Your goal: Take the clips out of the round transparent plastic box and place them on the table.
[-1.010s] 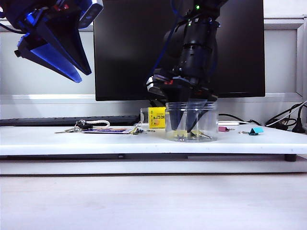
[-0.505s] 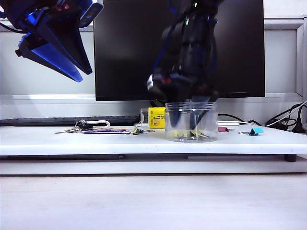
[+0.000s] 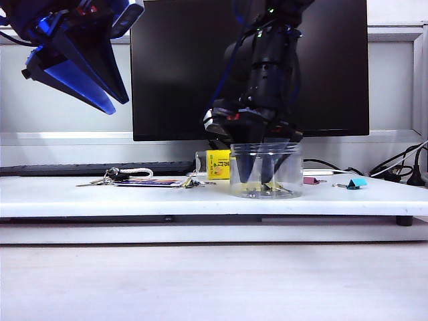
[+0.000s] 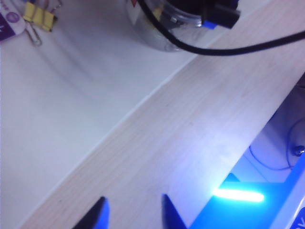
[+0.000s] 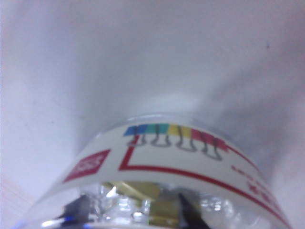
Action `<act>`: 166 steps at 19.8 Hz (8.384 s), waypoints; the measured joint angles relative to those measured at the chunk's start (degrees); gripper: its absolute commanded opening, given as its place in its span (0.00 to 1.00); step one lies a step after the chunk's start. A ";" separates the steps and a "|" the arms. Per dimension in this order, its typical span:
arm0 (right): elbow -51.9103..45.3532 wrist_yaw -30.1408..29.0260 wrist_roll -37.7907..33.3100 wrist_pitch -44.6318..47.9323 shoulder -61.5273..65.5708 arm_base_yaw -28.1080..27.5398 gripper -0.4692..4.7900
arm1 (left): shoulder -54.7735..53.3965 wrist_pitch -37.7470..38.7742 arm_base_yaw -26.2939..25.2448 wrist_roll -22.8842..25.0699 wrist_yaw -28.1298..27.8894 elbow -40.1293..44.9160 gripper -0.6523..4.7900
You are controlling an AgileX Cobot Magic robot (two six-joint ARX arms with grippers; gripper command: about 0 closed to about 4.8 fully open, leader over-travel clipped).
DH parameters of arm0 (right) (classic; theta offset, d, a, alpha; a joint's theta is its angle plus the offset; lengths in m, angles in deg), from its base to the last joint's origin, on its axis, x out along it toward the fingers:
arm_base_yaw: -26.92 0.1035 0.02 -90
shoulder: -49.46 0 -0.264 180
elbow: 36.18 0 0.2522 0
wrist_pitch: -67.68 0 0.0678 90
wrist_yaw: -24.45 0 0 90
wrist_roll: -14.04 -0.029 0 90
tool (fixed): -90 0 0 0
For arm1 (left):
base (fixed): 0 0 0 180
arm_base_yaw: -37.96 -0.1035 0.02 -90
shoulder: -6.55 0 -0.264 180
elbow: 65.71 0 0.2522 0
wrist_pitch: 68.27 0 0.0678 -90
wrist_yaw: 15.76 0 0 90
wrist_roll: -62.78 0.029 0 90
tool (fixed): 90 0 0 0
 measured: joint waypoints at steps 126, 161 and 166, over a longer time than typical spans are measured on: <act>19.37 9.42 -11.89 -6.34 7.54 4.68 0.27 | 0.04 -0.83 0.00 1.29 1.55 0.00 0.40; 10.97 13.77 -13.46 -5.92 5.62 4.55 0.09 | 0.04 -0.20 0.00 1.46 2.43 0.00 0.40; 10.97 12.55 -13.49 -5.88 5.40 4.55 0.19 | 0.04 -0.15 0.00 1.46 2.43 0.00 0.40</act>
